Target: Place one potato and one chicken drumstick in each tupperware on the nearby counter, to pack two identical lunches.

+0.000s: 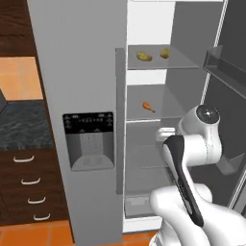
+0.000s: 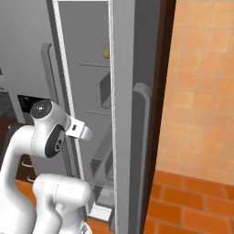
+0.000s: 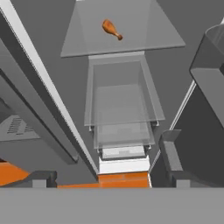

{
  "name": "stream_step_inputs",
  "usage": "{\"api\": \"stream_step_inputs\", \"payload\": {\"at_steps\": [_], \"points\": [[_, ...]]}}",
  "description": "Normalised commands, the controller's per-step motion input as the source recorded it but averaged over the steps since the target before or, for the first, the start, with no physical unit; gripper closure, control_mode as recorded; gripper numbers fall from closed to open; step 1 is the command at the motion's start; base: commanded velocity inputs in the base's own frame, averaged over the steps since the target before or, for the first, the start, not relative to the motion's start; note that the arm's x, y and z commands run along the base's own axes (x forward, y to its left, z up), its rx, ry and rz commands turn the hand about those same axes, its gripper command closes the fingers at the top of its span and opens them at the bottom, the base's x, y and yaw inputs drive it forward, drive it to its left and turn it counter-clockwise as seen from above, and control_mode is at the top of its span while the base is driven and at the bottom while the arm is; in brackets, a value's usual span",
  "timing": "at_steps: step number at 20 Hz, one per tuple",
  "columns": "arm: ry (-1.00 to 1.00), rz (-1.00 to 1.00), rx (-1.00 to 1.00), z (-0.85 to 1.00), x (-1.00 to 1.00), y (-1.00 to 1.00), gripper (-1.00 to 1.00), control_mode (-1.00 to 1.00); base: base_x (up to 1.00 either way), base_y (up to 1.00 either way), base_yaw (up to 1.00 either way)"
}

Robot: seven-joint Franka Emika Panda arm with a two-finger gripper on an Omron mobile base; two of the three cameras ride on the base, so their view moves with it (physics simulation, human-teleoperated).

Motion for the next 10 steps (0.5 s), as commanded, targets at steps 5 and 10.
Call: {"api": "stream_step_inputs", "payload": {"at_steps": [5,10], "points": [[0.0,0.0,0.0,0.0,0.0,0.0,-1.0,1.0,0.63,0.0,-0.15],[0.0,0.0,0.0,0.0,0.0,0.0,-1.0,1.0,0.77,0.0,-0.2]]}}
